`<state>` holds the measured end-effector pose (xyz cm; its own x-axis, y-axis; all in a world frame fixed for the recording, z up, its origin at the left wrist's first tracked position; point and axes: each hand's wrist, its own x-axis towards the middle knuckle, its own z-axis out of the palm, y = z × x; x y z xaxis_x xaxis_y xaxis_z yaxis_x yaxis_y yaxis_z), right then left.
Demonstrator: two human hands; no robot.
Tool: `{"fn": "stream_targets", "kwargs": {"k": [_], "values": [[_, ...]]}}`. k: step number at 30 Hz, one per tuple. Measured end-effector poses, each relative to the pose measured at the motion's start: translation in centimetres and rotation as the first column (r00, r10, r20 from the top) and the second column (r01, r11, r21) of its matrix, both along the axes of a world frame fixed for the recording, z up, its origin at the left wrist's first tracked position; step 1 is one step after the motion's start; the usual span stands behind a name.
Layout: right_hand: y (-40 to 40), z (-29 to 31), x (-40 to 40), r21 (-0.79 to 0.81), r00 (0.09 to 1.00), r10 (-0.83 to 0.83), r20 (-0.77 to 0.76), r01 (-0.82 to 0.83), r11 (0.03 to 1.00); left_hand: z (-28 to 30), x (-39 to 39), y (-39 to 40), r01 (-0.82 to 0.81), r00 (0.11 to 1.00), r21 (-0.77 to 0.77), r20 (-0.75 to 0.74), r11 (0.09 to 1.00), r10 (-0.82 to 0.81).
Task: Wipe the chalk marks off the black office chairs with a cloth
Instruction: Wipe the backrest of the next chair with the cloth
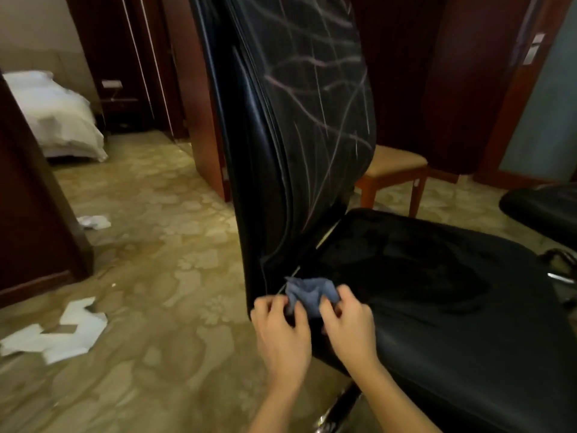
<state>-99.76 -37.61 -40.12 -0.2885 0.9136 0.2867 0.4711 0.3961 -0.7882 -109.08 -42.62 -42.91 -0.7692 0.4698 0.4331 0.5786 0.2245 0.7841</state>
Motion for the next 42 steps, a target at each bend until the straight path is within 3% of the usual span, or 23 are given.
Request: {"fn": "stream_targets", "kwargs": {"k": [4,8,12,16,19,23,26,29,32,34,40,42], "values": [[0.4,0.0,0.6,-0.126,0.935,-0.003,-0.355,-0.044,0.991,1.5,1.2,0.8,0.082,0.994,0.211,0.054,0.974,-0.095],[1.5,0.3,1.9,-0.238,0.795,-0.017,-0.607,-0.161,0.958,3.2,0.8,1.2,0.3,0.889,0.346,0.237,0.889,-0.392],[1.9,1.3,1.8,-0.225,0.817,0.008,-0.576,-0.168,0.96,5.8,1.3,1.0,0.256,0.841,0.31,0.396,0.915,-0.369],[2.7,6.1,1.5,-0.316,0.818,0.015,-0.575,-0.239,0.918,10.8,1.0,0.3,0.294,0.656,0.222,0.661,0.93,-0.365],[4.0,11.8,0.8,-0.323,0.838,0.001,-0.545,-0.211,0.922,16.8,1.6,0.2,0.338,0.556,0.224,0.736,0.914,-0.386],[4.6,19.7,0.6,-0.378,0.844,-0.008,-0.537,-0.232,0.896,25.1,2.4,0.0,0.234,0.633,0.234,0.7,0.944,-0.33],[5.4,26.0,1.1,-0.379,0.864,0.073,-0.498,-0.293,0.878,31.9,2.3,0.6,0.141,0.627,0.246,0.727,0.959,-0.279],[6.6,32.0,0.9,-0.297,0.926,0.185,-0.328,-0.288,0.91,38.1,1.8,1.7,0.063,0.68,0.179,0.713,0.982,-0.174],[6.9,37.9,-0.3,-0.17,0.97,0.192,-0.149,-0.216,0.961,43.8,1.7,2.3,-0.009,0.725,0.181,0.679,0.983,-0.118],[7.0,41.5,-1.2,-0.172,0.976,0.196,-0.098,-0.21,0.962,46.7,1.6,2.3,-0.031,0.73,0.2,0.674,0.979,-0.114],[7.8,47.6,-3.9,-0.416,0.898,0.327,-0.294,-0.429,0.802,51.0,-1.7,1.7,-0.061,0.766,0.215,0.637,0.975,-0.093],[7.7,48.3,-5.4,-0.451,0.882,0.331,-0.335,-0.459,0.765,50.6,-2.9,1.4,-0.114,0.814,0.148,0.581,0.982,0.007]]}}
